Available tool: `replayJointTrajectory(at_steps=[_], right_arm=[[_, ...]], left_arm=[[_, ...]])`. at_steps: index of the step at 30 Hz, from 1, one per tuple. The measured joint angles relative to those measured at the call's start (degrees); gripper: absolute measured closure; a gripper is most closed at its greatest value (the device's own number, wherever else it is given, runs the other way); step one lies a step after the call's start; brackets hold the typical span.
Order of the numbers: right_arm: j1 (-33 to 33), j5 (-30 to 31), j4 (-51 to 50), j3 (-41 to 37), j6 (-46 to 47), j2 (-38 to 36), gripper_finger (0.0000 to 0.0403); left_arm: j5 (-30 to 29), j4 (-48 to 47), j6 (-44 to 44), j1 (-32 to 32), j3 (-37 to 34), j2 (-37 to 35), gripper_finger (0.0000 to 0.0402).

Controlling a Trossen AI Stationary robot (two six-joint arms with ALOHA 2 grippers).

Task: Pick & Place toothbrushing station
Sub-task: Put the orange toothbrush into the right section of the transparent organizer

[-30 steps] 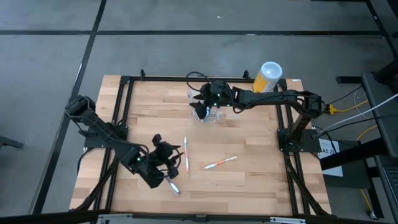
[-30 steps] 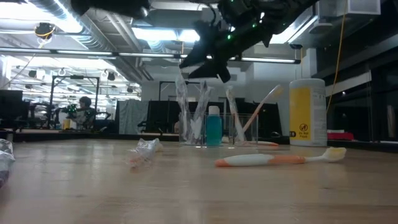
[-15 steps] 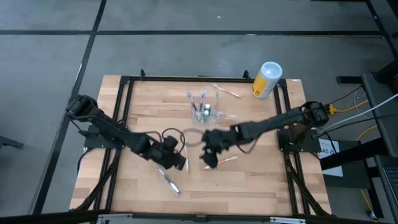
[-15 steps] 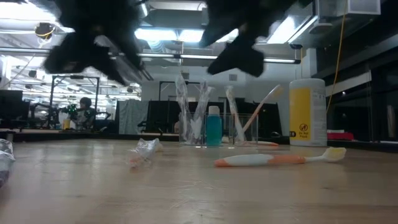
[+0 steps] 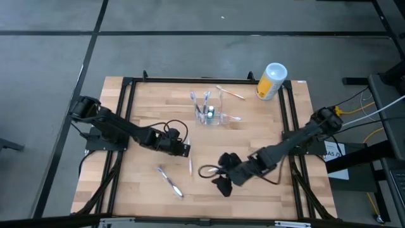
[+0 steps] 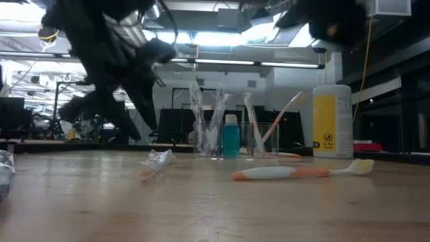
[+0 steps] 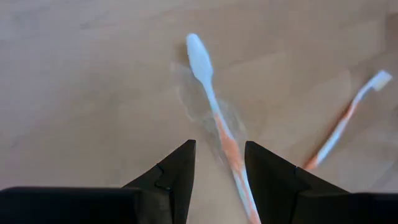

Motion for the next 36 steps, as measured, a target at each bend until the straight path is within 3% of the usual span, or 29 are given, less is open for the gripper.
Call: replayJointTrajectory(at_steps=[6, 12, 18, 26, 36], right_arm=[[5.1, 9.5, -2.7, 0.0, 7.1, -5.0, 0.0167], [8.6, 16.5, -7.3, 0.0, 10.9, -9.2, 0.0167], [10.3, 17.7, -12.1, 0.0, 14.8, -11.0, 0.0167], [14.0, 20.7, -15.8, 0.0, 21.7, -11.4, 0.0167], [16.1, 22.7, -19.0, 0.0, 26.8, -11.6, 0.0167]], left_arm=[[0.8, 8.5, -1.0, 2.4, -4.8, 2.0, 0.0265], [1.7, 15.2, -0.1, 3.5, -5.3, 6.6, 0.0265], [1.9, 25.5, 0.1, 5.1, -5.0, 11.9, 0.027], [3.1, 35.1, 5.8, 6.7, -5.2, 14.0, 0.0331], [8.3, 40.4, 7.1, 10.3, -5.1, 16.0, 0.0303]])
